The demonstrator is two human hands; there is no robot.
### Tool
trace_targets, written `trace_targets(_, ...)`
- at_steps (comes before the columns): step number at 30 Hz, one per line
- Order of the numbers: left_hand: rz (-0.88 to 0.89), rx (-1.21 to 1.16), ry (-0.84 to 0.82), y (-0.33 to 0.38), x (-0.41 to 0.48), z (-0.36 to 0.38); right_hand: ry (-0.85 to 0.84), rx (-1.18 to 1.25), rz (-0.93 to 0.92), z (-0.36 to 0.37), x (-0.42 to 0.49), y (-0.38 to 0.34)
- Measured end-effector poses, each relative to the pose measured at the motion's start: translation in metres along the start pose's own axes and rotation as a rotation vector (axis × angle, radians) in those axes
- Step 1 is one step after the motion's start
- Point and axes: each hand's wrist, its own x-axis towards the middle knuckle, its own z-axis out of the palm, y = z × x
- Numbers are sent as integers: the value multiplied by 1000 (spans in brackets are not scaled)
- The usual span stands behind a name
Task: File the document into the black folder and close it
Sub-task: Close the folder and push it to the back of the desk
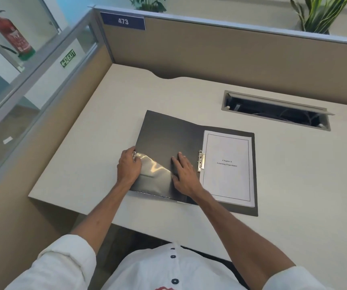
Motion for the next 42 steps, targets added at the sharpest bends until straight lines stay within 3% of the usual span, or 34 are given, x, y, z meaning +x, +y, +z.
trace_targets(6, -12, -149, 123, 30, -13, -15, 15, 251, -7, -11, -6, 2)
trace_targets(10, 121, -241, 110, 68, -26, -26, 80, 454, 21, -25, -12, 5)
trace_targets(14, 272, -490, -203, 102, -38, -30, 193, 708, 57, -47, -17, 11)
trace_targets(18, 422, -498, -452, 125, -61, -5, 311, 937, 72, -74, -25, 29)
trace_targets(26, 701, -75, -495, 148, -87, 74, 381, 1145, 117, -113, -69, 76)
trace_targets(32, 795, 216, -554, 159, -98, 125, 338, 1314, 279, -130, -109, 124)
trace_targets(37, 735, 418, -636, 150, -105, 154, 499, 1086, 474, -134, -129, 161)
trace_targets(42, 705, 547, -675, 133, -115, 170, 485, 896, 657, -127, -145, 180)
